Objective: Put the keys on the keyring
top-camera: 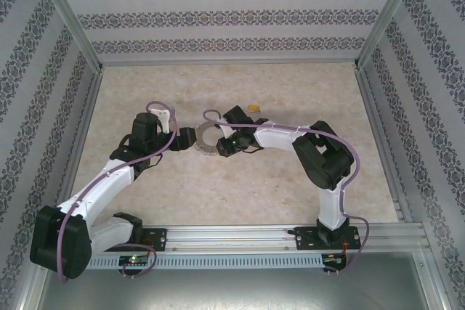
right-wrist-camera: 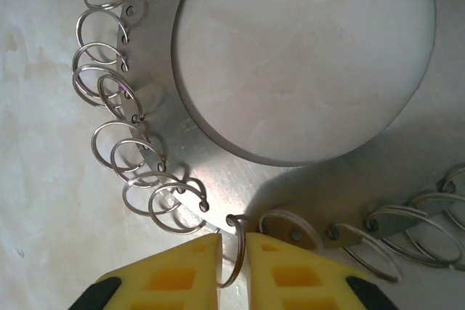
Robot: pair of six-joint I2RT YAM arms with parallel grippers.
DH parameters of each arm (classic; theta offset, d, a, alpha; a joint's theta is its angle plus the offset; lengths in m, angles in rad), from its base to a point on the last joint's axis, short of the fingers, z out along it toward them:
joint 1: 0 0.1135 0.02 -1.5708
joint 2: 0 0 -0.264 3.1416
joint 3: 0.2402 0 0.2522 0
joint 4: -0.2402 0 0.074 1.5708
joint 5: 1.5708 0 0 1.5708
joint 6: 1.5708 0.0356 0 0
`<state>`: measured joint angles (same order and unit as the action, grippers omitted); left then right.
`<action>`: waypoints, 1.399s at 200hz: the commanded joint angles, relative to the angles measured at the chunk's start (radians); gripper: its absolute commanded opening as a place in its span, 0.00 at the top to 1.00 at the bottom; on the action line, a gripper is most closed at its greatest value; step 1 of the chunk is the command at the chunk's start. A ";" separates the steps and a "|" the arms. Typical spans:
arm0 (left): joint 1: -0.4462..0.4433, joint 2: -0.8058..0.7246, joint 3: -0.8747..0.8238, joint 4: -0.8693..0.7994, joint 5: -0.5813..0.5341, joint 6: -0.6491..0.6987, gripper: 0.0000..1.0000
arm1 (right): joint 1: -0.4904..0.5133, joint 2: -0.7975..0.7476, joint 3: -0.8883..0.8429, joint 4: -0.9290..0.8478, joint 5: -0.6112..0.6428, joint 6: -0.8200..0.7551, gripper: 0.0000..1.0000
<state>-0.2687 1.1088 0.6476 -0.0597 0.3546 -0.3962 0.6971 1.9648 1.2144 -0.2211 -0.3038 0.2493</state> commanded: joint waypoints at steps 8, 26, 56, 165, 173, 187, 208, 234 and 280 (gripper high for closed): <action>-0.004 -0.023 0.003 -0.014 -0.012 0.024 0.18 | 0.016 0.020 0.004 -0.024 0.018 -0.030 0.85; -0.003 -0.023 0.003 -0.014 -0.014 0.024 0.18 | 0.020 0.026 0.009 -0.029 0.024 -0.031 0.85; -0.004 -0.023 0.004 -0.014 -0.013 0.026 0.17 | 0.023 0.032 0.018 -0.030 0.019 -0.032 0.83; -0.004 -0.026 0.014 -0.022 -0.012 0.028 0.18 | 0.026 -0.018 -0.009 -0.013 -0.004 -0.070 1.00; -0.004 -0.026 0.017 -0.026 -0.010 0.030 0.18 | 0.027 -0.034 -0.022 -0.001 -0.011 -0.082 1.00; -0.004 -0.031 0.021 -0.034 -0.010 0.030 0.18 | 0.028 -0.074 -0.054 0.036 -0.028 -0.115 1.00; -0.004 -0.045 0.027 -0.046 -0.001 0.031 0.20 | 0.033 -0.165 -0.124 0.107 -0.059 -0.181 1.00; -0.004 -0.093 0.009 0.001 0.057 0.020 0.26 | 0.033 -0.298 -0.209 0.194 -0.115 -0.264 1.00; -0.014 -0.198 0.000 0.092 0.180 0.005 0.30 | 0.030 -0.528 -0.336 0.329 -0.284 -0.363 1.00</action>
<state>-0.2691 0.9646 0.6476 -0.0589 0.4416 -0.3901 0.7181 1.5375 0.9337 -0.0166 -0.4416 -0.0257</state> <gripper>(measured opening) 0.710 0.060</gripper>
